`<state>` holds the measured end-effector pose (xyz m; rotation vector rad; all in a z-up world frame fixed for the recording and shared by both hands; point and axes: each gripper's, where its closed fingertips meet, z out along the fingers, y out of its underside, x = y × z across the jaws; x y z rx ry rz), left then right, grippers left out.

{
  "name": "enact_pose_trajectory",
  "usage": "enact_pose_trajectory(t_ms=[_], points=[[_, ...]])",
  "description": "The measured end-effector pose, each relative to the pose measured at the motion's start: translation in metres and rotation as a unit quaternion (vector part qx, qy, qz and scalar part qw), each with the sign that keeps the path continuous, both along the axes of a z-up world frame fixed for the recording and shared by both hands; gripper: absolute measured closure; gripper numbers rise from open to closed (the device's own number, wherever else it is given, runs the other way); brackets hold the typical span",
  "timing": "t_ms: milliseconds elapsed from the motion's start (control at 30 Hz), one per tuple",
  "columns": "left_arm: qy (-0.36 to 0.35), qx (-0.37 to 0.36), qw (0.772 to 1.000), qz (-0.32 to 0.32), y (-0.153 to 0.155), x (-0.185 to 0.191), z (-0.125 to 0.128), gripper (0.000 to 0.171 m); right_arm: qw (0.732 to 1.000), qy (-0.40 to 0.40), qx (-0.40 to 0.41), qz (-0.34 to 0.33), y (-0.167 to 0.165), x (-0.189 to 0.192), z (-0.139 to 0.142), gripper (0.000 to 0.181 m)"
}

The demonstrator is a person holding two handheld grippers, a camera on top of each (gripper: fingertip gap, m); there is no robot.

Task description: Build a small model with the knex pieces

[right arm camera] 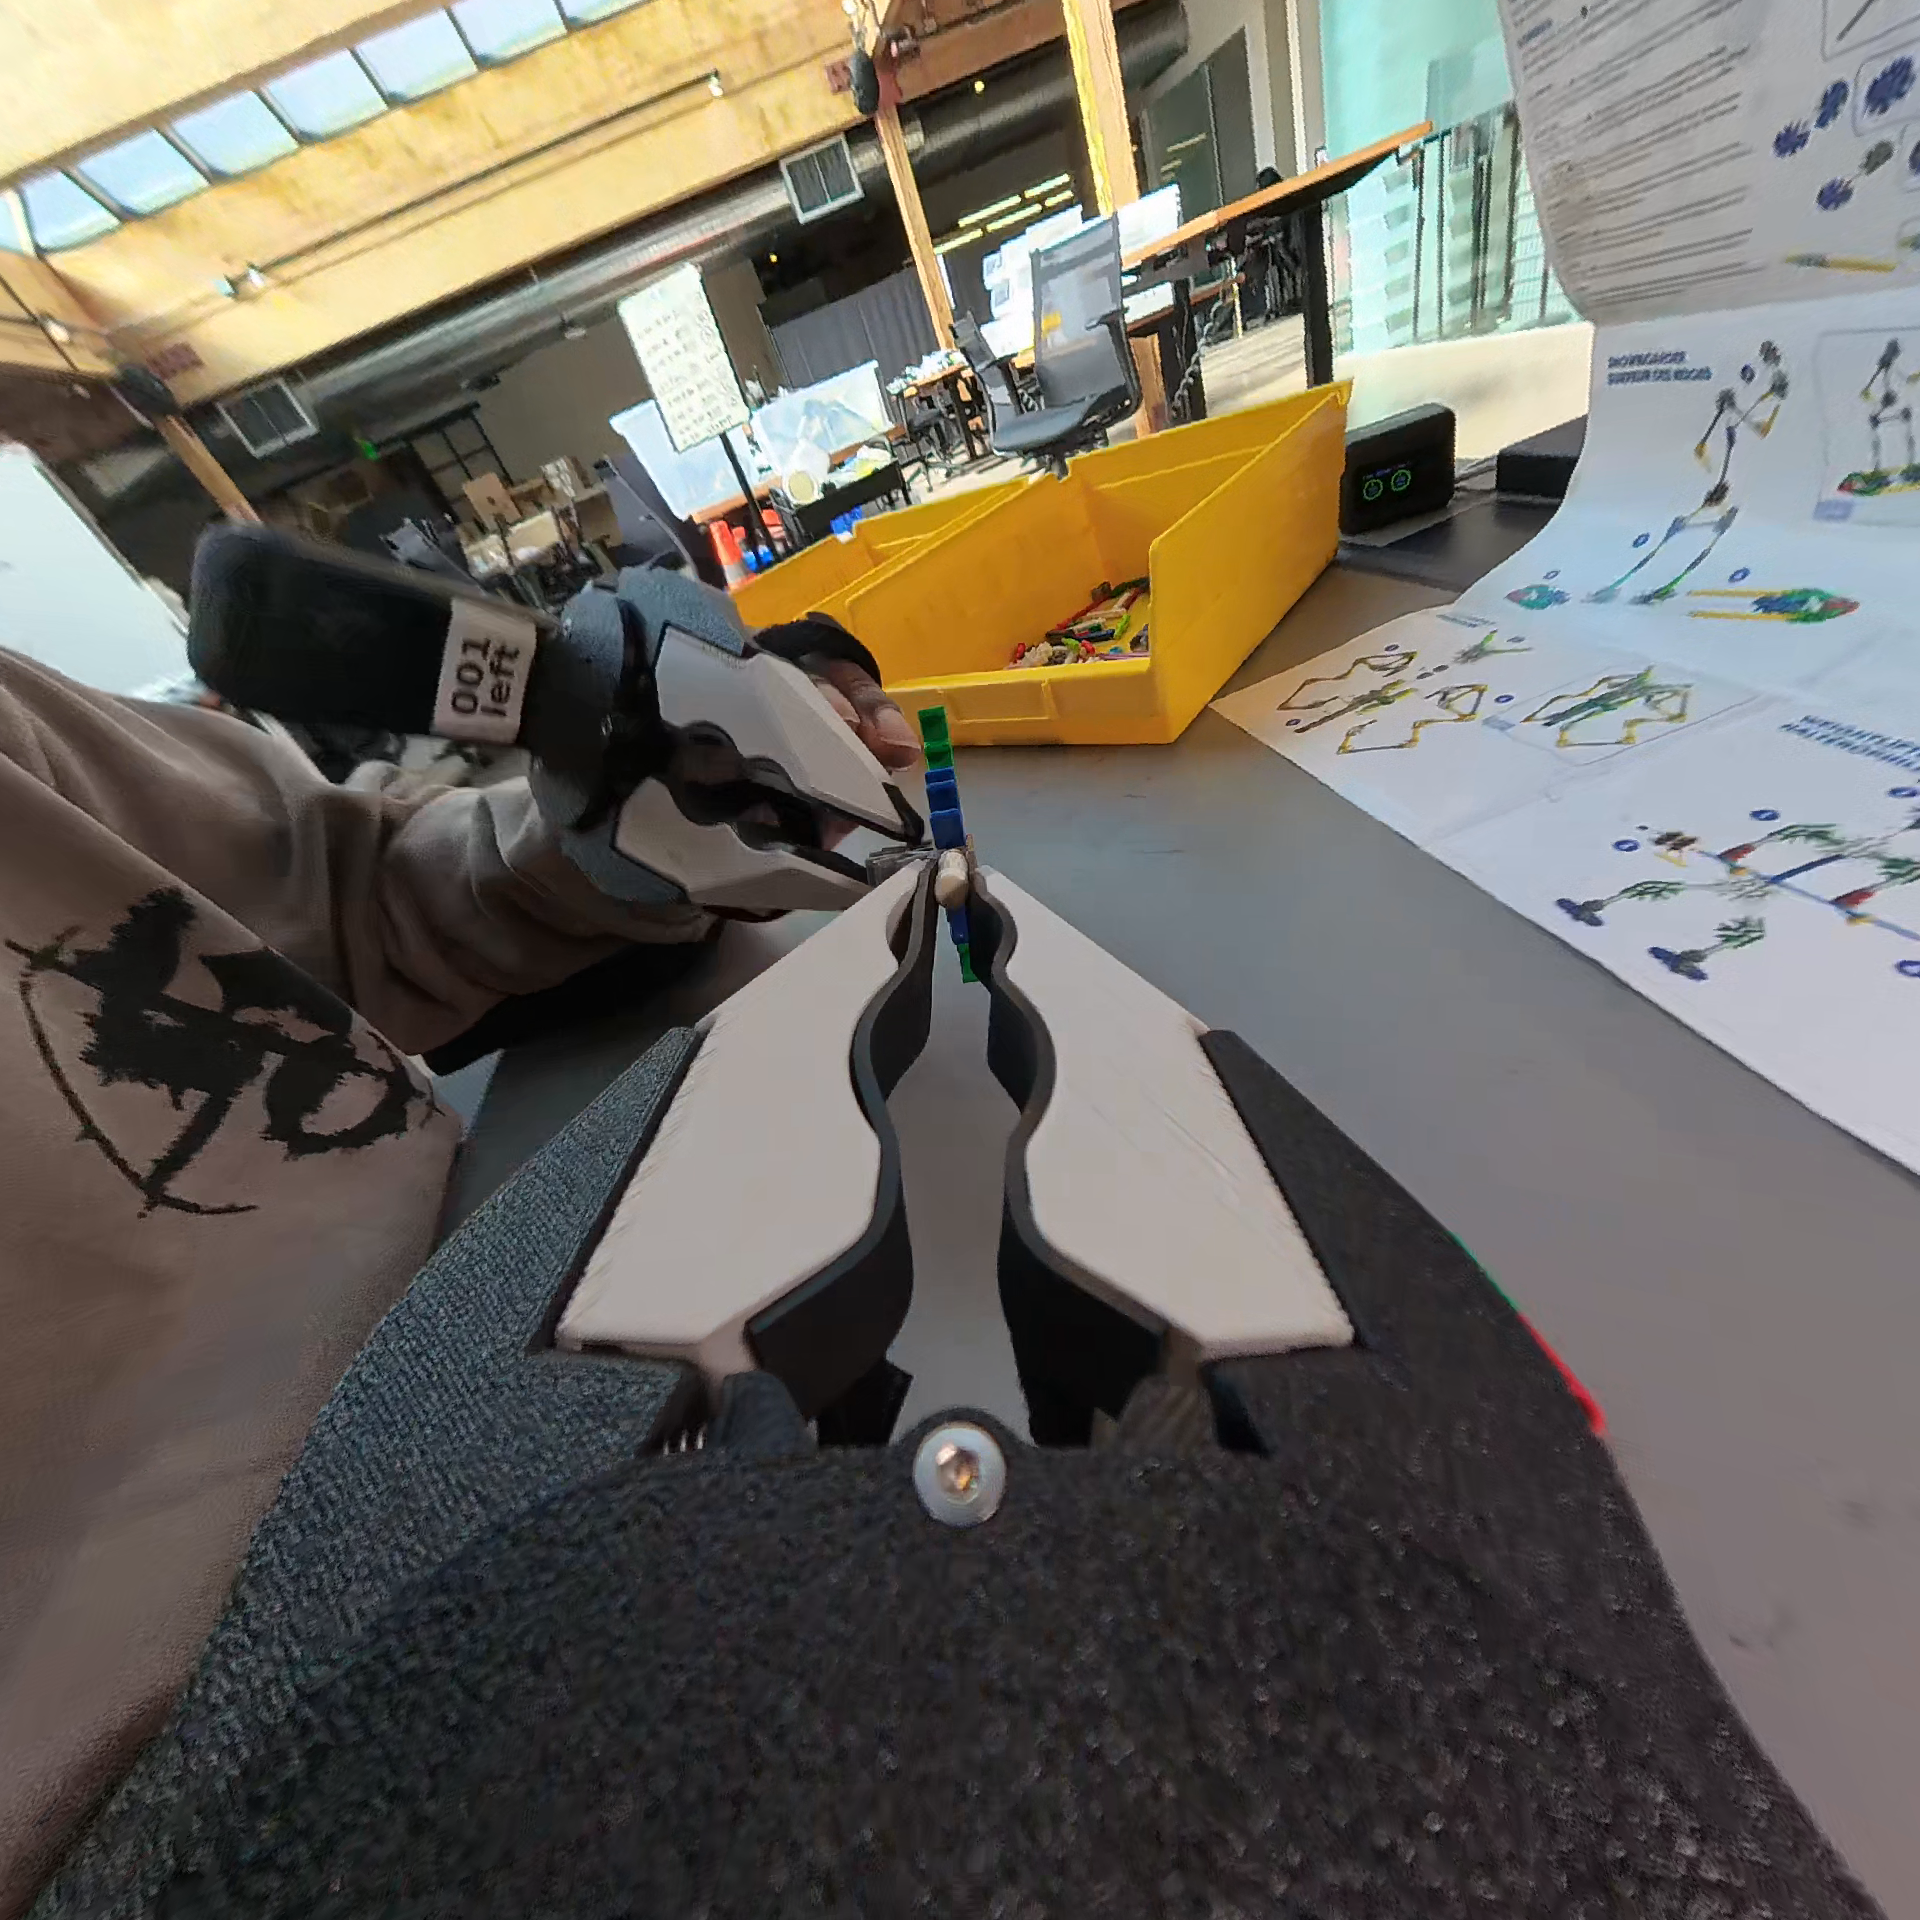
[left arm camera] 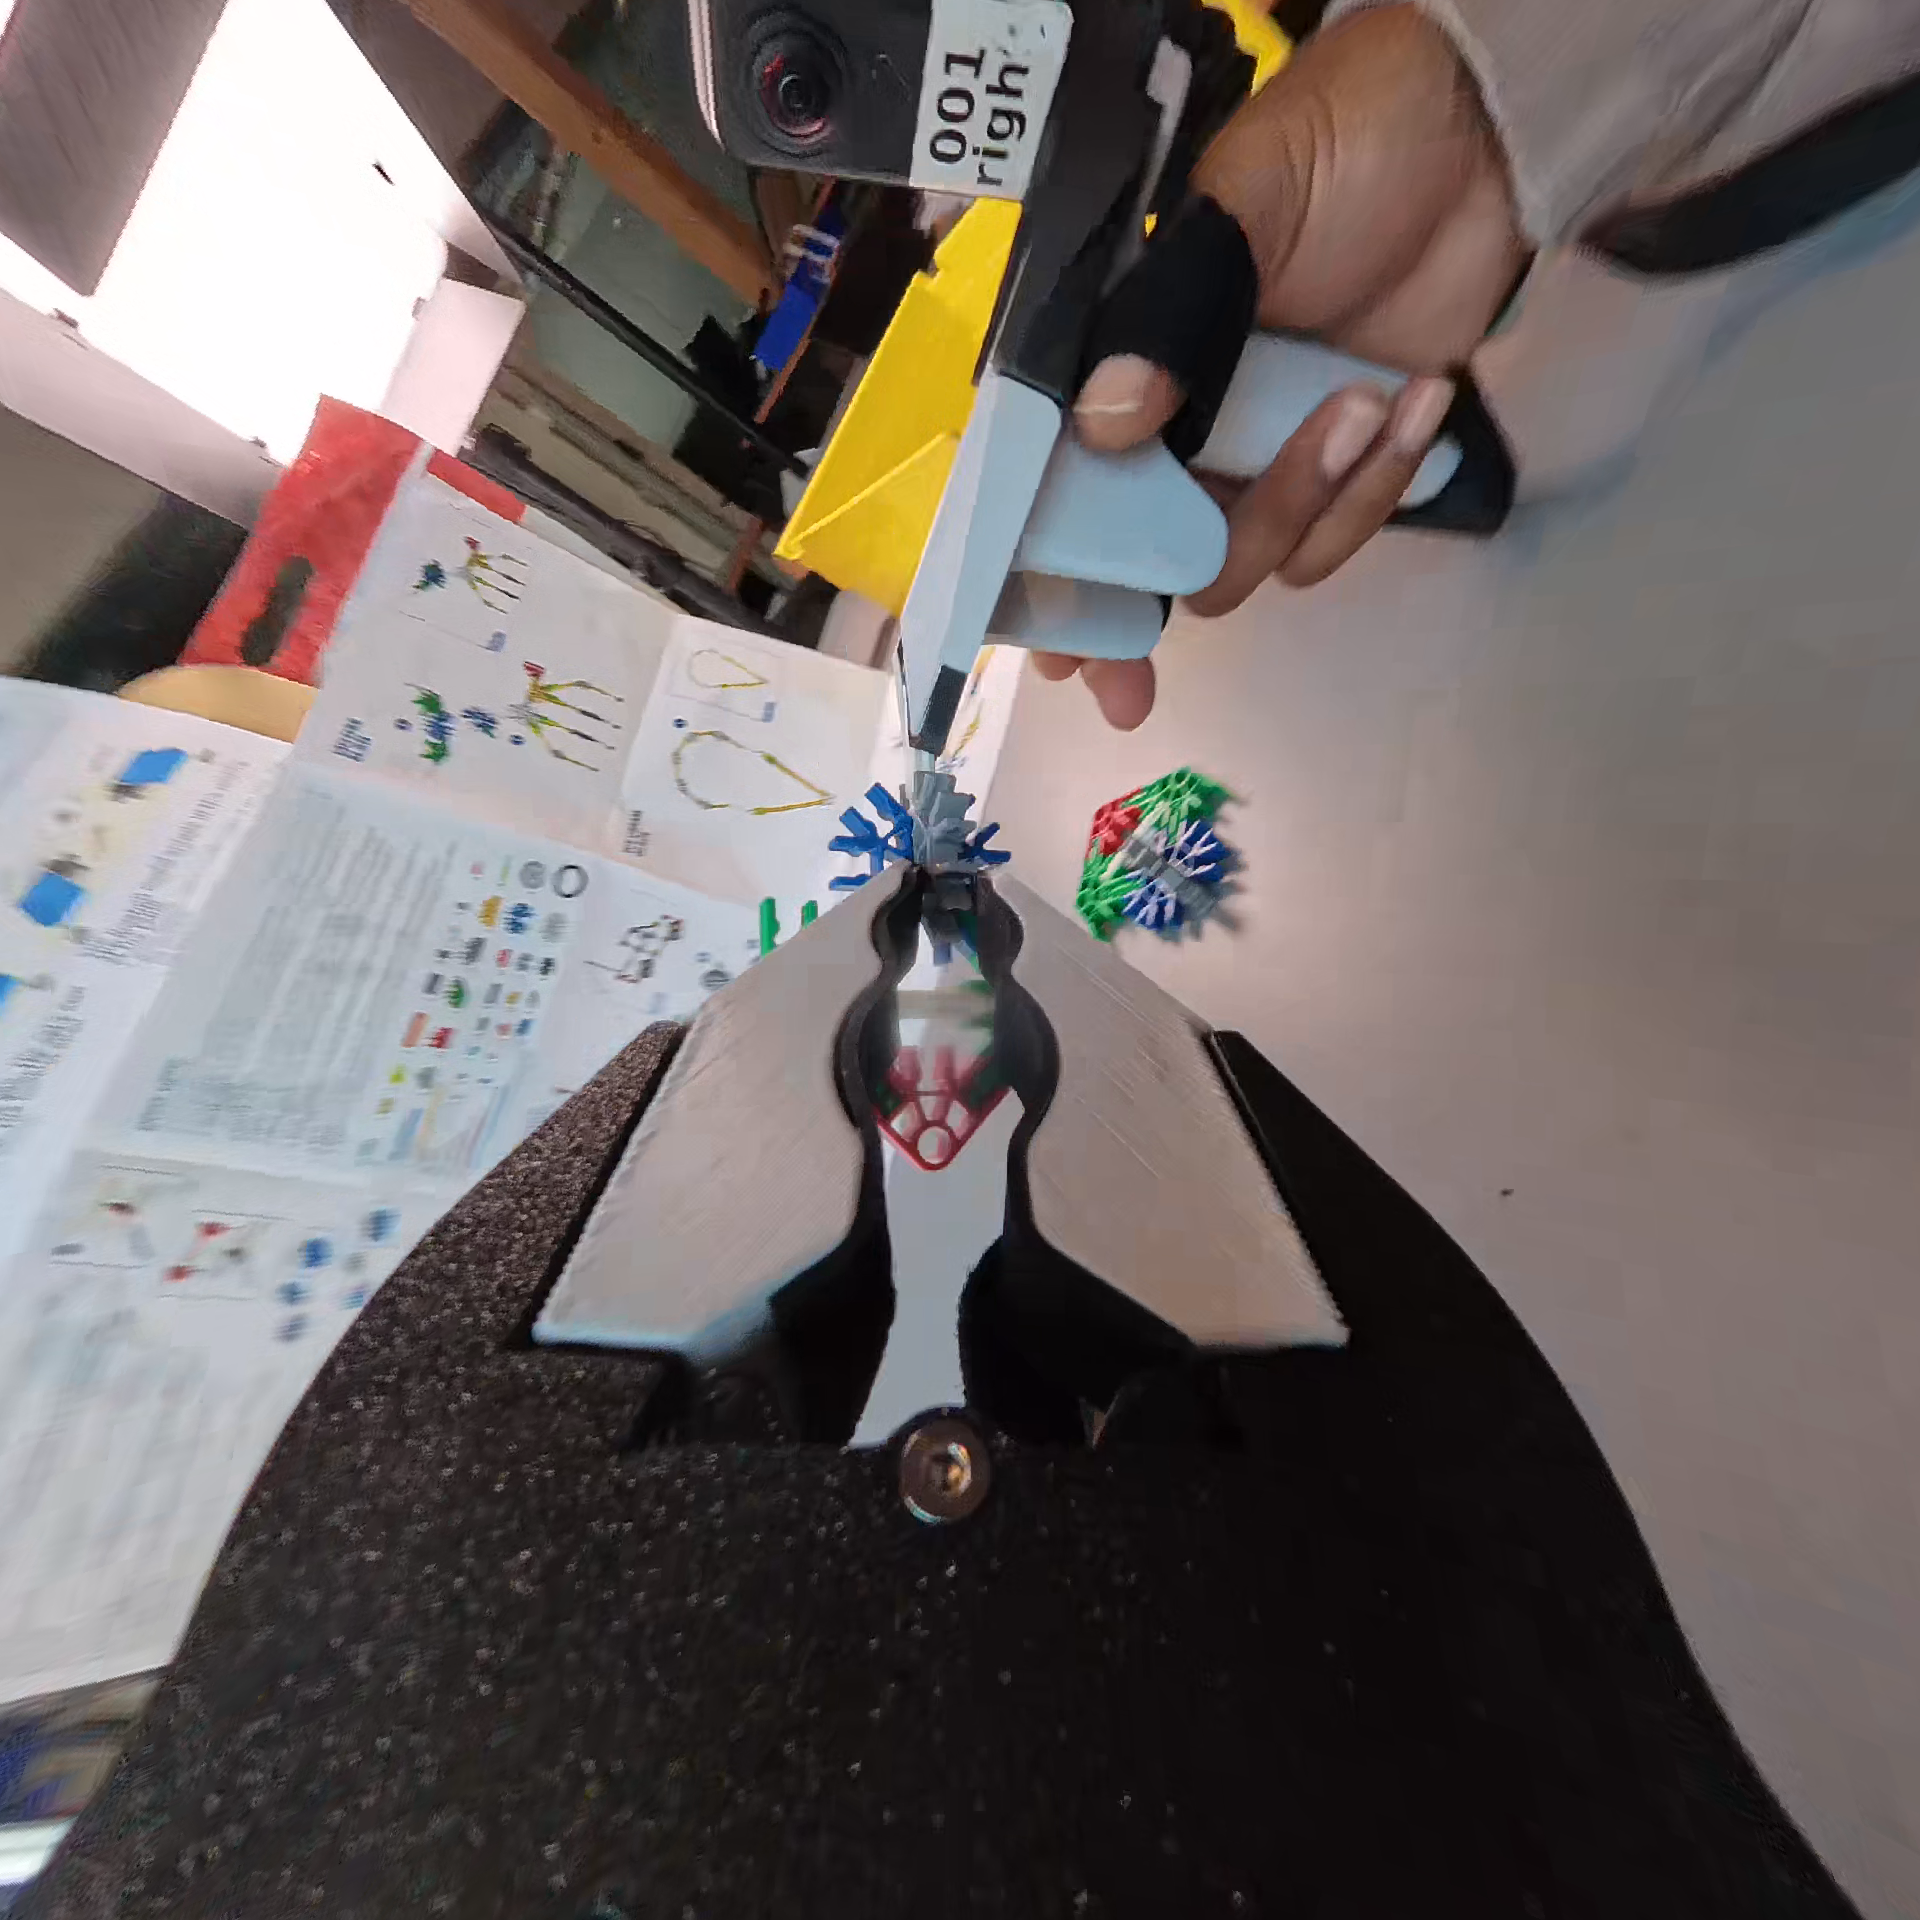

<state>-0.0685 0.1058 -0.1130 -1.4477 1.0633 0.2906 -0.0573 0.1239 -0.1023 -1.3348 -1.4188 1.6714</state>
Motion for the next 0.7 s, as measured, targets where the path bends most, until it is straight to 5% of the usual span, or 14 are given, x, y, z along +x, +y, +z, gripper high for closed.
enact_pose_trajectory(t_ms=[133,200,333,433,700], points=[[-0.267,-0.1,0.954,-0.096,-0.015,-0.007,0.036,0.157,0.985,0.026,0.167,-0.02,0.008,0.009,0.005,0.178],[-0.328,-0.128,0.93,-0.103,-0.013,-0.02,0.041,0.146,0.975,0.05,0.215,0.007,-0.004,0.016,0.011,0.178],[-0.298,-0.225,0.918,-0.135,-0.019,-0.005,0.006,0.131,0.968,0.085,0.231,0.053,-0.031,0.021,0.017,0.178],[-0.257,-0.236,0.926,-0.147,-0.024,0.016,-0.008,0.158,0.964,0.088,0.245,0.058,-0.036,0.021,0.015,0.178],[-0.139,-0.096,0.985,-0.016,0.003,-0.003,-0.002,0.166,0.988,0.067,0.14,-0.019,-0.014,0.007,0.022,0.175]])
